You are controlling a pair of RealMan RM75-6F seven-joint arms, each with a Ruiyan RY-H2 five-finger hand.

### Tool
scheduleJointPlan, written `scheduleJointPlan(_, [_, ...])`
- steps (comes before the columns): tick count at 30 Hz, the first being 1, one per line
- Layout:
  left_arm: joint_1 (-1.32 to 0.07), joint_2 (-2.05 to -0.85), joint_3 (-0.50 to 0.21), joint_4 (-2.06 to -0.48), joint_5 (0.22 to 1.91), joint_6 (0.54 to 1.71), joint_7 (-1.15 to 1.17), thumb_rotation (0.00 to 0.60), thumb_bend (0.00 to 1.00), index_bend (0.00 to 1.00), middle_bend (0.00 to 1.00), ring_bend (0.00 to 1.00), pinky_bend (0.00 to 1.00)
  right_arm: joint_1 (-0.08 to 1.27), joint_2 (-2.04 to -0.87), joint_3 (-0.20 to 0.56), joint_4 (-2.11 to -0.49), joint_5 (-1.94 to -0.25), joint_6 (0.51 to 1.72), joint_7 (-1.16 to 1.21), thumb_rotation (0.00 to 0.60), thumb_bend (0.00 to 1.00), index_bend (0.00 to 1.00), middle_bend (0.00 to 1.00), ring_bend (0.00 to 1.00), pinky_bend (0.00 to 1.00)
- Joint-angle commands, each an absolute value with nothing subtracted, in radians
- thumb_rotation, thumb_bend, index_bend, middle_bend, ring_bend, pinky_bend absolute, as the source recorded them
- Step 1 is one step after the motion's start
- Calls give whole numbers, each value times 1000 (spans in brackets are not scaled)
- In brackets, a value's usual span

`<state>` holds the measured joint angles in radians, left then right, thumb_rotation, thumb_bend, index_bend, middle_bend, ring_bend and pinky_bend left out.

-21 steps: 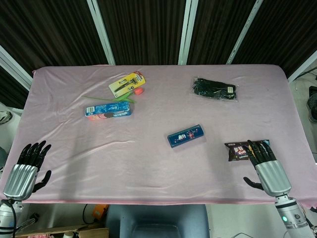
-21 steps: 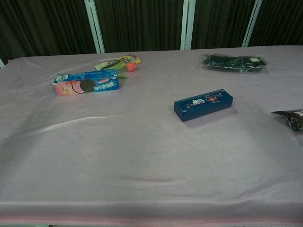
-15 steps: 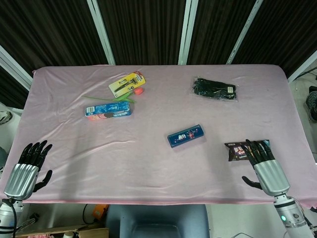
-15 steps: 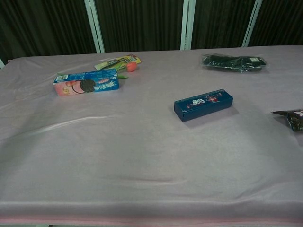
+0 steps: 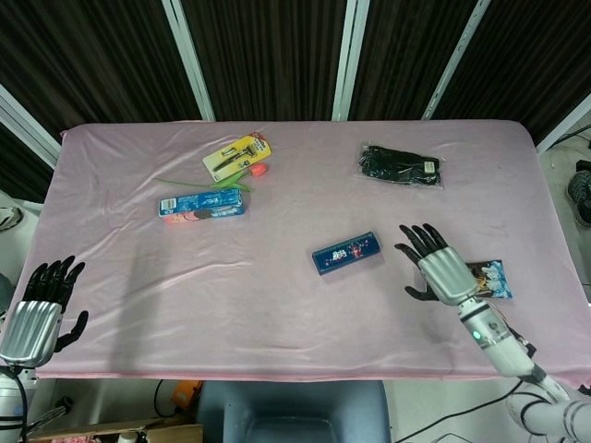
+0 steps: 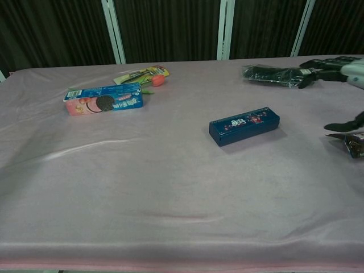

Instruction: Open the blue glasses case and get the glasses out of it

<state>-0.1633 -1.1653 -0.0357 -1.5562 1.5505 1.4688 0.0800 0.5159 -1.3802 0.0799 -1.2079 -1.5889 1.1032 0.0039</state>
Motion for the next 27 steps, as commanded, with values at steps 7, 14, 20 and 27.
scheduleJointPlan(7, [-158, -1180, -62, -1556, 1506, 1479, 110, 600, 376, 0, 0, 0, 0, 722, -1559, 151, -990, -1519, 888, 28, 600, 406, 398, 105, 1, 0])
scheduleJointPlan(14, [-158, -1170, -57, -1556, 1515, 1477, 91, 600, 375, 0, 0, 0, 0, 759, -1603, 148, -956, -1490, 849, -29, 600, 452, 426, 135, 28, 0])
scheduleJointPlan(20, [-155, -1168, -53, -1556, 1520, 1480, 89, 600, 376, 0, 0, 0, 0, 770, -1632, 148, -929, -1459, 832, -48, 600, 452, 441, 137, 54, 0])
scheduleJointPlan(27, [-148, -1166, -53, -1556, 1524, 1494, 80, 600, 377, 0, 0, 0, 0, 777, -1650, 139, -911, -1445, 830, -55, 600, 452, 457, 138, 60, 0])
